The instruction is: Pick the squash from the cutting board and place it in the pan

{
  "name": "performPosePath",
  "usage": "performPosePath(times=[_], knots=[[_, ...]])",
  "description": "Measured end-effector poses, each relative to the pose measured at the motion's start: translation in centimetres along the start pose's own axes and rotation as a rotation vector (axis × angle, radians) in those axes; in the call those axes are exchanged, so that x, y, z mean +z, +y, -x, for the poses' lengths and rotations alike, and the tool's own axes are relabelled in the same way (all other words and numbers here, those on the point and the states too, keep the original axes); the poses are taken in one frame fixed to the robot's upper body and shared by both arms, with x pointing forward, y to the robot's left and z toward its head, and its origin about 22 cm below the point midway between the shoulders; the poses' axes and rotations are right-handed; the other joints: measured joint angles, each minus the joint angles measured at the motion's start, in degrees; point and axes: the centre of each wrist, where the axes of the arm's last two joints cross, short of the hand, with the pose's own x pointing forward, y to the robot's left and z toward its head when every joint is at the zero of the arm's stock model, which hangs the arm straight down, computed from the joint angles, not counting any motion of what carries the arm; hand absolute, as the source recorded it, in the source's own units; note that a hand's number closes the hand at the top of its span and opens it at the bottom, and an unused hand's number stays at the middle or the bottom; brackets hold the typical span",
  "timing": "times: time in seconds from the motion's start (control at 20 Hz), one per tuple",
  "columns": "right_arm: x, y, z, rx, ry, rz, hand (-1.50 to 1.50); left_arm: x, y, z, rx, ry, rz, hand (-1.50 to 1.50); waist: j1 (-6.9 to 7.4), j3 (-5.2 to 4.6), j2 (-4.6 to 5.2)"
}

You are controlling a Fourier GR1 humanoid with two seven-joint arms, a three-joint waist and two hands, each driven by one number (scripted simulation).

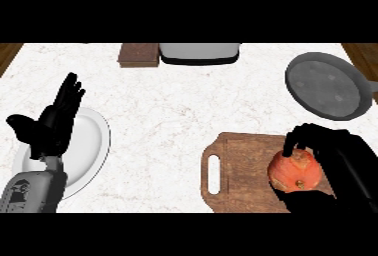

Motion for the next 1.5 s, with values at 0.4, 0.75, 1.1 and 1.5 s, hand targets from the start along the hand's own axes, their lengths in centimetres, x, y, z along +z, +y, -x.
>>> performPosePath(times=[0.4,0.75,1.1,1.5], knots=[[-4.5,-3.5,6.1,-0.235,0.105,0.138,1.50,-0.8,-0.4,-0.2,0.003,-0.014,0.010,0.00,0.76,0.04,0.31],[-8.9,-5.6,14.4,-0.198,0.187,0.215,1.50,-0.5,-1.1,-0.4,0.002,-0.021,0.027,0.00,1.82,0.08,0.60],[-11.0,-5.8,20.8,-0.041,0.263,0.273,1.50,-1.0,-1.4,-1.2,0.011,-0.030,0.057,0.00,3.21,0.17,1.15],[-11.1,-4.3,25.6,-0.010,0.322,0.303,1.50,-1.7,-2.3,-1.8,0.017,-0.050,0.073,0.00,4.76,0.32,1.97]])
